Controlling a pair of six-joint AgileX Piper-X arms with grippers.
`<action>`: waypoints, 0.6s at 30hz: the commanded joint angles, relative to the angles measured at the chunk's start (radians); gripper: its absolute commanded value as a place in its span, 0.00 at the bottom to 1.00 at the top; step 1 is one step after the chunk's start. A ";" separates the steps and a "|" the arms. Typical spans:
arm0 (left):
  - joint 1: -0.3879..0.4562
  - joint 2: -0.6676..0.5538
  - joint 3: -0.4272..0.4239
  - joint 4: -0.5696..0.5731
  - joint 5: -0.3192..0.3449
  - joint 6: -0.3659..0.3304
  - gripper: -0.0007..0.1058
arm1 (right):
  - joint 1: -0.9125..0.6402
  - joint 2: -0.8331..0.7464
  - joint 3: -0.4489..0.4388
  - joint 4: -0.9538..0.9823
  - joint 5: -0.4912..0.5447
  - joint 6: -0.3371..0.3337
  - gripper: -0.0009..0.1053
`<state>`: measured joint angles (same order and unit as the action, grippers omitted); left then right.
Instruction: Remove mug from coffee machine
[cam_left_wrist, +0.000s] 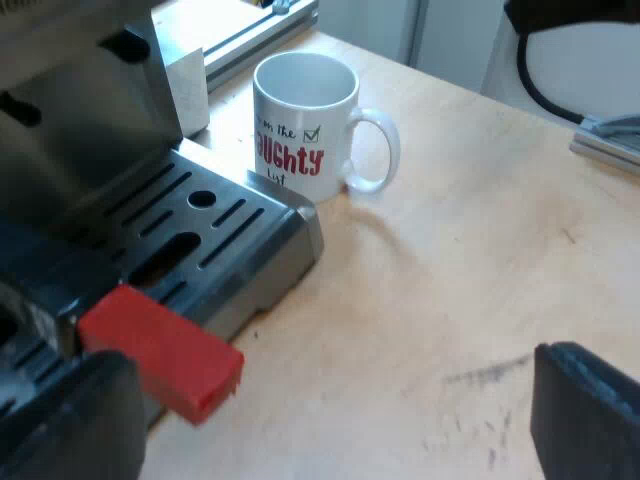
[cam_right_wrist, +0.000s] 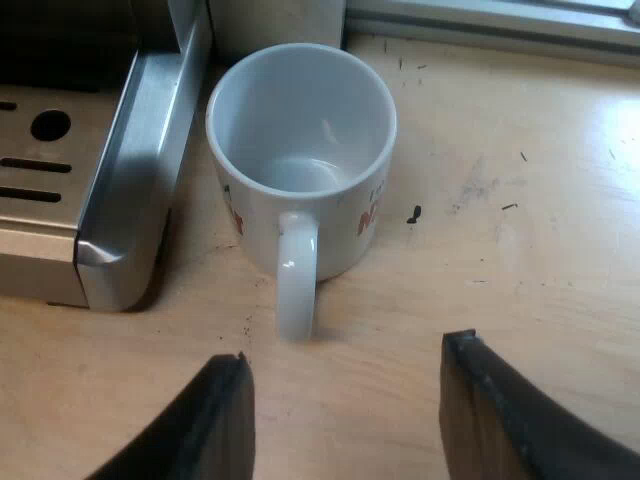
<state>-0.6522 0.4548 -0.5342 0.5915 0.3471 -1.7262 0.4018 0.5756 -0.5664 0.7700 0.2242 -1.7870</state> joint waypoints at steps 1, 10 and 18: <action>-0.002 -0.002 -0.073 0.123 -0.027 -0.031 0.75 | -0.001 -0.004 -0.147 0.145 -0.028 -0.003 0.44; 0.136 -0.002 -0.190 0.160 0.050 -0.049 0.75 | -0.001 0.095 -0.364 0.260 -0.113 0.013 0.44; 0.384 -0.002 -0.263 0.168 0.215 -0.049 0.75 | -0.004 0.271 -0.517 0.261 -0.159 0.013 0.44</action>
<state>-0.3124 0.4554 -0.7861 0.7618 0.5227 -1.7658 0.4018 0.8103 -1.0337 1.0360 0.0716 -1.7722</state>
